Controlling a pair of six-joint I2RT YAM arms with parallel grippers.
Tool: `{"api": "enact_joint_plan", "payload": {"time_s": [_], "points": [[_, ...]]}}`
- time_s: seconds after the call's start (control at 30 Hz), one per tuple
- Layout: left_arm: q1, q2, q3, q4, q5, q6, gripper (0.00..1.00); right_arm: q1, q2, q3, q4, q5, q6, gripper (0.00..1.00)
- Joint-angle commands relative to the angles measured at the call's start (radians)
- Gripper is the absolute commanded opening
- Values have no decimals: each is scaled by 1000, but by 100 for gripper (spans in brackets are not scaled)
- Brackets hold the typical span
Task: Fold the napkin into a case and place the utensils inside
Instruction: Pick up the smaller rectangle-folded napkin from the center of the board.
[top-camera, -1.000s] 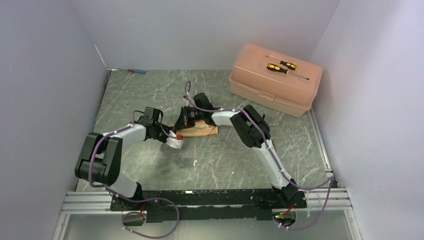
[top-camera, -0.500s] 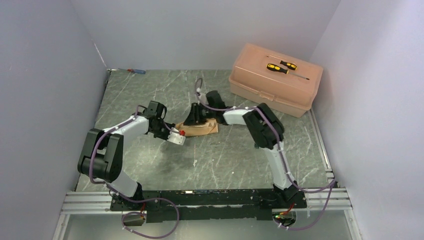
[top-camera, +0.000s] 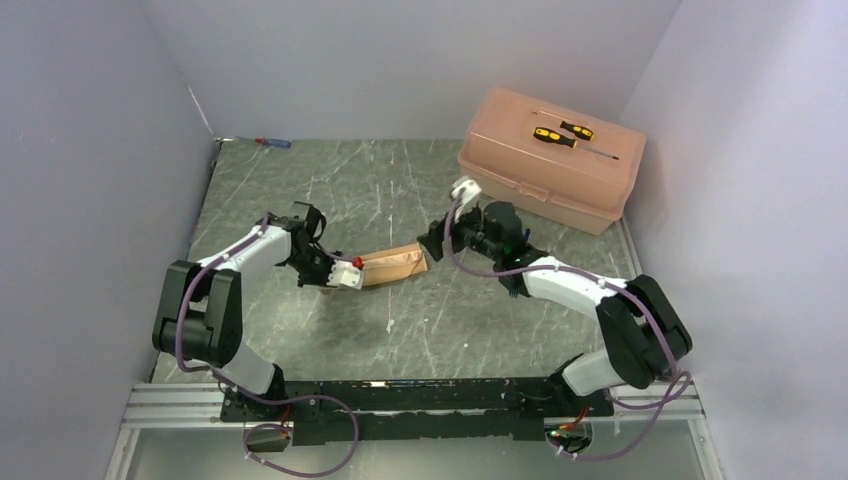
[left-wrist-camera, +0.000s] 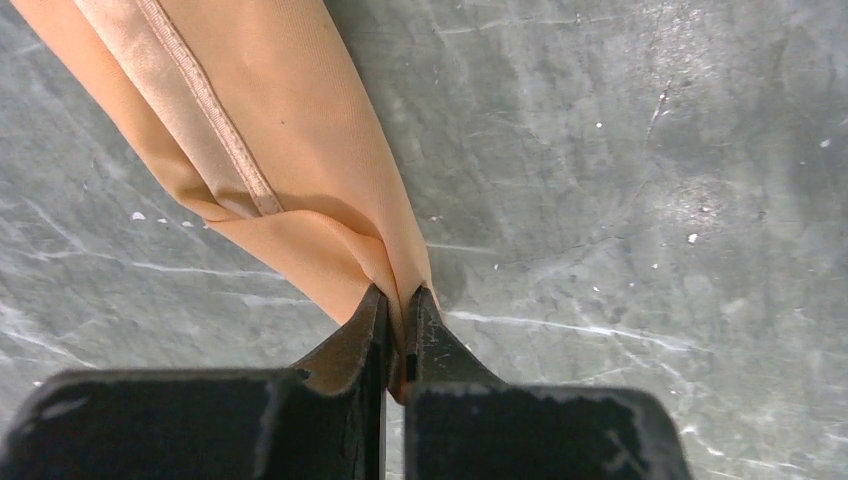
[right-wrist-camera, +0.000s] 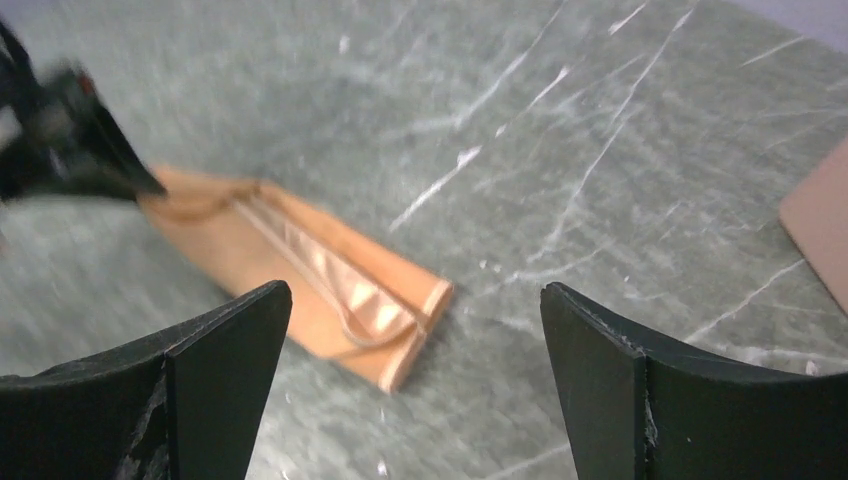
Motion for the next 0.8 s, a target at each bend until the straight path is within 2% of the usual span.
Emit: {"api": "enact_joint_plan", "payload": {"time_s": [0.0,0.07,0.13,0.33,0.77], "points": [[26,-42,52,-85,57,-43,3,116,23,13,-166,20,-432,100],[38,-48,74,-102,67,-55,3,169,18,-36,-110,40,-533,100],[48,-54,90,-122,81,-57,3,204,37,-49,-106,-2,-618,100],[60,-64,100,-137,91,-53,3,321,210,34,-63,54,-728,99],[65,-54,121,-138,91,-54,3,370,522,229,90,129,-861,93]]}}
